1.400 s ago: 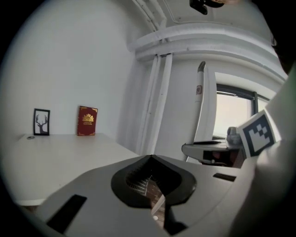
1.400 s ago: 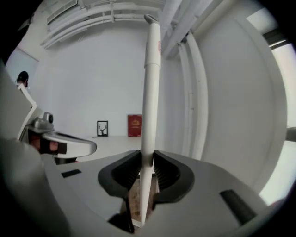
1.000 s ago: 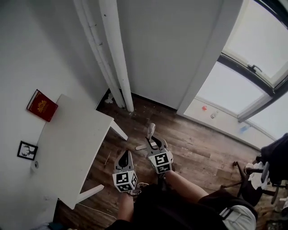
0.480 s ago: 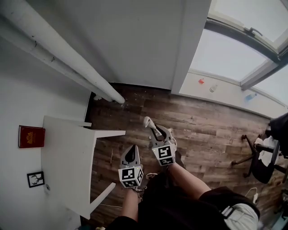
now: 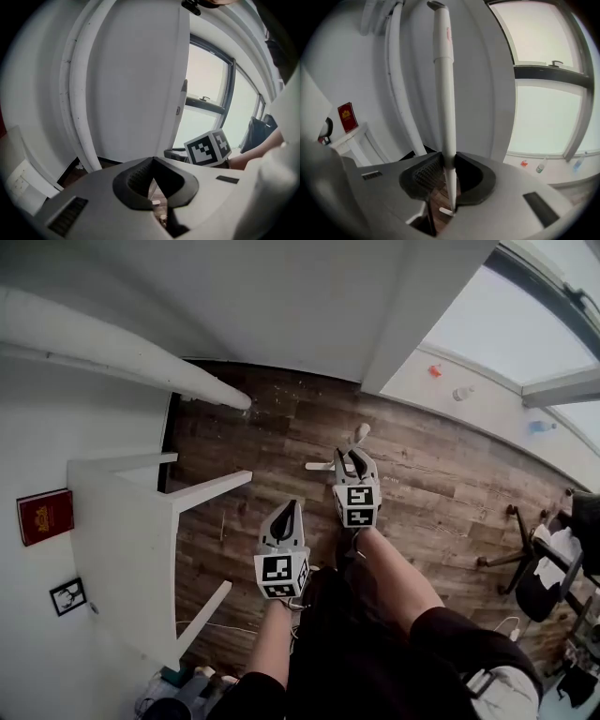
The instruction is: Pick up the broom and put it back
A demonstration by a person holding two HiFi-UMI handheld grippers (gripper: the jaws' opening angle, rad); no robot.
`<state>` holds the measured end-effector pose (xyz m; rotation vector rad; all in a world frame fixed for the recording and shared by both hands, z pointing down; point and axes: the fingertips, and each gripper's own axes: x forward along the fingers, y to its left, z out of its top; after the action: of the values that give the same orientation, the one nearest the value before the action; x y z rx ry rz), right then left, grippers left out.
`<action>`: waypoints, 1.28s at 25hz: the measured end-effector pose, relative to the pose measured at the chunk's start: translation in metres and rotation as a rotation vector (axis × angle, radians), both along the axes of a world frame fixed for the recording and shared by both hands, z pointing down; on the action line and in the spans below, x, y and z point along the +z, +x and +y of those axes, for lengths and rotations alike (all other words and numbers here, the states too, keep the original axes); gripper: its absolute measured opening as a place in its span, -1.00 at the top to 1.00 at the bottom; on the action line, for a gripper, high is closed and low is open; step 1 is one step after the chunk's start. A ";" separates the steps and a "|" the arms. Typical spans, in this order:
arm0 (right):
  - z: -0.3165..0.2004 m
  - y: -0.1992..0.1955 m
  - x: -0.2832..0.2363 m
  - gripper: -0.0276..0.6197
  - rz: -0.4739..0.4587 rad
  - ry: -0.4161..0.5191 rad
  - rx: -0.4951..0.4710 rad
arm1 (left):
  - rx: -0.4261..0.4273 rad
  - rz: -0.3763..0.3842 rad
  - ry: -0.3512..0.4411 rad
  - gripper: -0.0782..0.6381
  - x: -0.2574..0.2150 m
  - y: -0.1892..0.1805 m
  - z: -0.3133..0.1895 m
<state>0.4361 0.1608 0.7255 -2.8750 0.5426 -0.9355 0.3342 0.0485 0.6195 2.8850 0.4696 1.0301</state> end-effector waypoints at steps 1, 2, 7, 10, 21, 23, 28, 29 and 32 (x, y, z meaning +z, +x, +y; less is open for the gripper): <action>0.006 0.011 0.010 0.61 -0.008 -0.009 -0.003 | -0.006 -0.005 0.013 0.78 0.008 0.009 0.003; 0.011 0.022 0.018 0.61 -0.016 -0.017 -0.007 | -0.013 -0.011 0.024 0.78 0.016 0.018 0.004; 0.027 0.087 0.032 0.61 0.015 -0.038 -0.013 | 0.006 -0.035 0.037 0.78 0.037 0.061 0.018; 0.038 0.125 0.035 0.61 0.014 -0.034 0.018 | 0.045 -0.027 0.043 0.78 0.033 0.080 0.030; 0.060 0.223 0.059 0.61 -0.054 0.010 0.080 | 0.055 -0.018 0.022 0.78 0.014 0.103 0.041; 0.066 0.236 0.061 0.61 -0.076 0.033 0.100 | 0.051 -0.021 0.024 0.78 0.012 0.102 0.043; 0.073 0.237 0.061 0.39 -0.066 -0.027 0.072 | 0.048 -0.038 0.020 0.78 0.014 0.089 0.042; 0.072 0.232 0.059 0.36 -0.061 -0.040 0.063 | 0.051 -0.041 0.019 0.78 0.015 0.087 0.042; 0.072 0.209 0.047 0.36 -0.022 -0.060 0.041 | 0.063 -0.033 0.014 0.78 0.014 0.086 0.045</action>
<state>0.6450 0.2328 0.7725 -2.9134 0.4603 -0.9927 0.4202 0.0932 0.6334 2.8773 0.5576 1.0928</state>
